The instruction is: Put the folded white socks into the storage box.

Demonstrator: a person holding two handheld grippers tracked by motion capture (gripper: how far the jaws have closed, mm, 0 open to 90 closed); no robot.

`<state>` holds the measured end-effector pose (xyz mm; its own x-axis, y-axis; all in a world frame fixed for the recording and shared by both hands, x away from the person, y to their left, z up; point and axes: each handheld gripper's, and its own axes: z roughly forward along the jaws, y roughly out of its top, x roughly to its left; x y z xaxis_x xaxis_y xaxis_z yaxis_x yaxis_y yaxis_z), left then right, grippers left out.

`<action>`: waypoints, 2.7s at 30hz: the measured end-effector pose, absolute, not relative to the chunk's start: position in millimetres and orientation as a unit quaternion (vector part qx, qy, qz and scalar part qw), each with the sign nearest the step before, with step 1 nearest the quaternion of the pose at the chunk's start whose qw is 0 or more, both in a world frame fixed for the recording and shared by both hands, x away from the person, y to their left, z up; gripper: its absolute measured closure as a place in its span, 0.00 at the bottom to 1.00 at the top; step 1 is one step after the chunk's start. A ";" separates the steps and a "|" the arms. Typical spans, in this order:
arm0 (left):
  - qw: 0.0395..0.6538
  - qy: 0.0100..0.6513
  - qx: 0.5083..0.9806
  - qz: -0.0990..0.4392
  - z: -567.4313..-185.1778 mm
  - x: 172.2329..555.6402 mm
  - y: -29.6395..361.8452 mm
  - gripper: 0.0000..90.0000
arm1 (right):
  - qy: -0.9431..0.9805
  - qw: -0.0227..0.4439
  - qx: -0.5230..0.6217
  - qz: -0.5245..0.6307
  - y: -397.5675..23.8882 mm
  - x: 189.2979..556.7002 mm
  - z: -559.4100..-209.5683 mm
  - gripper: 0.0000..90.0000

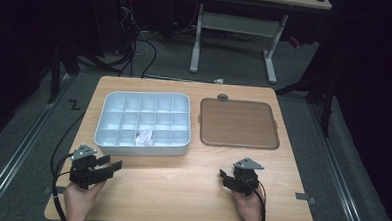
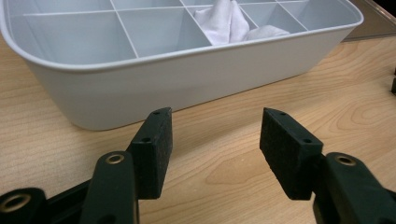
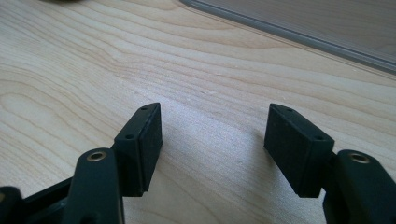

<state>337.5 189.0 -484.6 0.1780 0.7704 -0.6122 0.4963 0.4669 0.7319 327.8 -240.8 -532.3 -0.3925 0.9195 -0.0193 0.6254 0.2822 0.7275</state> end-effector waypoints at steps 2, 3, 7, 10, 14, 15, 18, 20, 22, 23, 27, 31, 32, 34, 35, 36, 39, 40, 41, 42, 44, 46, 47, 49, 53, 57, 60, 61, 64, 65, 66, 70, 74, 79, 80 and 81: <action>0.579 0.631 0.503 0.119 -486.9 337.7 189.1 0.50 | 0.768 0.225 0.504 0.326 -240.8 327.8 -532.3 0.41; 0.578 0.632 0.502 0.118 -488.1 337.9 188.9 0.50 | 0.769 0.226 0.502 0.326 -241.0 328.0 -532.3 0.41; 0.575 0.635 0.503 0.117 -492.5 338.7 188.7 0.50 | 0.769 0.226 0.502 0.326 -241.0 328.0 -532.3 0.41; 0.570 0.638 0.504 0.116 -497.7 340.4 188.9 0.50 | 0.768 0.226 0.503 0.326 -240.8 327.8 -532.3 0.41; 0.566 0.643 0.502 0.115 -504.1 342.0 189.3 0.50 | 0.768 0.226 0.502 0.326 -240.9 327.9 -532.3 0.42; 0.567 0.645 0.500 0.113 -505.5 342.4 189.5 0.50 | 0.768 0.226 0.502 0.326 -240.9 327.9 -532.3 0.42; 0.562 0.647 0.502 0.114 -509.8 343.5 190.0 0.50 | 0.769 0.226 0.501 0.326 -241.0 328.0 -532.3 0.41; 0.564 0.652 0.495 0.110 -511.3 344.4 190.2 0.50 | 0.769 0.226 0.502 0.326 -241.0 328.0 -532.3 0.42; 0.562 0.653 0.496 0.110 -513.3 345.3 189.9 0.50 | 0.768 0.226 0.503 0.326 -240.8 327.8 -532.3 0.42; 0.561 0.652 0.499 0.112 -514.8 346.1 189.8 0.50 | 0.768 0.225 0.504 0.326 -240.7 327.8 -532.3 0.41; 0.560 0.655 0.495 0.110 -517.5 348.2 188.3 0.50 | 0.768 0.226 0.503 0.326 -240.8 327.9 -532.3 0.41; 0.557 0.653 0.499 0.115 -520.4 350.0 185.5 0.50 | 0.768 0.226 0.503 0.326 -240.8 327.8 -532.3 0.42; 0.557 0.653 0.499 0.116 -520.7 350.2 184.6 0.50 | 0.768 0.226 0.503 0.326 -240.8 327.9 -532.3 0.42; 0.555 0.650 0.504 0.123 -521.8 350.2 182.1 0.49 | 0.769 0.227 0.501 0.326 -241.0 328.0 -532.3 0.42; 0.554 0.649 0.506 0.126 -522.5 350.2 180.4 0.49 | 0.768 0.226 0.503 0.326 -240.8 327.9 -532.3 0.42; 0.552 0.646 0.511 0.129 -523.4 350.3 179.4 0.49 | 0.769 0.226 0.502 0.326 -240.9 327.9 -532.3 0.41; 0.549 0.645 0.514 0.133 -525.1 350.9 176.5 0.49 | 0.768 0.226 0.503 0.326 -240.8 327.8 -532.3 0.42; 0.548 0.644 0.516 0.134 -525.6 351.0 175.9 0.49 | 0.769 0.227 0.501 0.326 -241.1 328.1 -532.3 0.41; 0.547 0.642 0.519 0.137 -526.4 351.2 175.3 0.49 | 0.769 0.226 0.502 0.326 -240.9 327.9 -532.4 0.41; 0.547 0.641 0.521 0.138 -527.0 351.3 174.9 0.49 | 0.769 0.226 0.502 0.326 -241.0 328.0 -532.3 0.42; 0.546 0.640 0.522 0.141 -528.0 351.5 174.0 0.49 | 0.769 0.226 0.502 0.326 -241.0 328.0 -532.3 0.42; 0.545 0.639 0.523 0.144 -529.6 351.7 173.3 0.49 | 0.768 0.226 0.503 0.326 -240.8 327.8 -532.3 0.42; 0.545 0.639 0.524 0.145 -530.0 351.6 173.2 0.49 | 0.769 0.226 0.502 0.326 -241.0 328.0 -532.3 0.42; 0.545 0.637 0.524 0.149 -531.5 351.5 172.5 0.49 | 0.768 0.226 0.503 0.326 -240.8 327.9 -532.3 0.41; 0.545 0.633 0.529 0.154 -534.2 351.2 170.2 0.49 | 0.769 0.227 0.501 0.326 -241.0 328.0 -532.4 0.42; 0.543 0.631 0.531 0.158 -536.7 351.9 167.8 0.49 | 0.768 0.226 0.503 0.326 -240.8 327.9 -532.3 0.41; 0.541 0.628 0.535 0.161 -538.1 352.0 166.3 0.49 | 0.769 0.226 0.502 0.326 -241.0 327.9 -532.3 0.42; 0.542 0.630 0.532 0.161 -538.2 352.3 165.5 0.49 | 0.768 0.226 0.503 0.326 -240.8 327.8 -532.3 0.42; 0.543 0.629 0.532 0.160 -538.5 352.7 164.4 0.49 | 0.768 0.226 0.503 0.326 -240.8 327.8 -532.3 0.42; 0.544 0.629 0.532 0.160 -538.6 352.9 164.2 0.49 | 0.769 0.227 0.501 0.326 -241.0 328.0 -532.3 0.42; 0.543 0.629 0.533 0.161 -538.8 353.0 164.1 0.49 | 0.768 0.225 0.504 0.325 -240.7 327.7 -532.3 0.42; 0.544 0.625 0.535 0.166 -539.8 353.1 162.7 0.49 | 0.768 0.226 0.503 0.325 -240.8 327.8 -532.3 0.42; 0.544 0.619 0.540 0.173 -541.1 352.6 160.7 0.49 | 0.768 0.226 0.503 0.326 -240.8 327.8 -532.3 0.42; 0.541 0.612 0.547 0.186 -542.6 351.1 156.8 0.47 | 0.769 0.227 0.501 0.326 -241.0 328.0 -532.4 0.42; 0.542 0.611 0.546 0.187 -542.8 351.1 156.3 0.47 | 0.769 0.226 0.502 0.326 -241.0 328.0 -532.3 0.41; 0.542 0.609 0.547 0.189 -543.3 351.1 156.0 0.47 | 0.768 0.226 0.503 0.326 -240.8 327.8 -532.3 0.42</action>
